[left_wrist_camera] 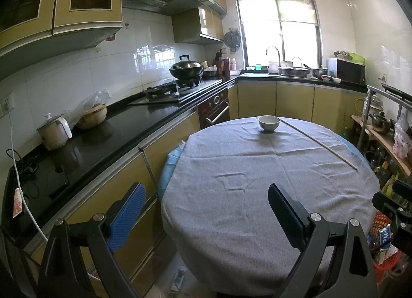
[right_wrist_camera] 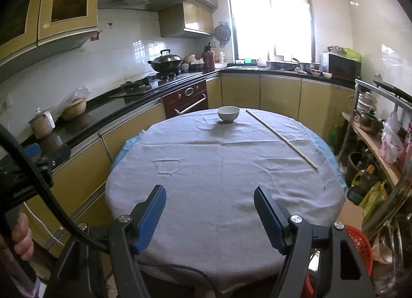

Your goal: Collect trash

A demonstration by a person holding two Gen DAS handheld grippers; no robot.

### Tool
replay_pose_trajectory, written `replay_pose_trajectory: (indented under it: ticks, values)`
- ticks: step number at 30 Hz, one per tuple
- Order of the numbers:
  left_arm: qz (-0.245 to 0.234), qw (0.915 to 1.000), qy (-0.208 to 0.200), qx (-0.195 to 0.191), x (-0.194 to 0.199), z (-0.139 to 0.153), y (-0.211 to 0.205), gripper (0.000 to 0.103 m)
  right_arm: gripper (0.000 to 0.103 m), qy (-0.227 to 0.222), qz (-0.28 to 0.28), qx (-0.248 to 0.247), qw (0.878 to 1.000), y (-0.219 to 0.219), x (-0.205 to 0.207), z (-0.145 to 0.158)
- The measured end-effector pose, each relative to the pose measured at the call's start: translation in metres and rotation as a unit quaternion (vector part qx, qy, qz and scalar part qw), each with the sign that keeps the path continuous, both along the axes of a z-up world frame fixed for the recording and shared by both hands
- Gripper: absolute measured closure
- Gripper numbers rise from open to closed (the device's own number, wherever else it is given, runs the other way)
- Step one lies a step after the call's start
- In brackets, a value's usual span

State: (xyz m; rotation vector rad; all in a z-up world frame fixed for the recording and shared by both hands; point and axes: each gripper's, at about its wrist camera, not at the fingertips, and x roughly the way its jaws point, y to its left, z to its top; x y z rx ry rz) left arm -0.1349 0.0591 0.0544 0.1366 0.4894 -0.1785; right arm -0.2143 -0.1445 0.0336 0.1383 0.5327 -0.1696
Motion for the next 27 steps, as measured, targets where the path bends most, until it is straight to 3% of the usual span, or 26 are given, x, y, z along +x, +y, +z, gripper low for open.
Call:
replay_pose_trajectory:
  ticks: [27]
  values:
    - [-0.007,0.9999,0.011,0.004,0.0037,-0.0077,-0.0017,0.007,0.029,0.005,-0.004,0.011,1.0,-0.0061,-0.0014,-0.0057]
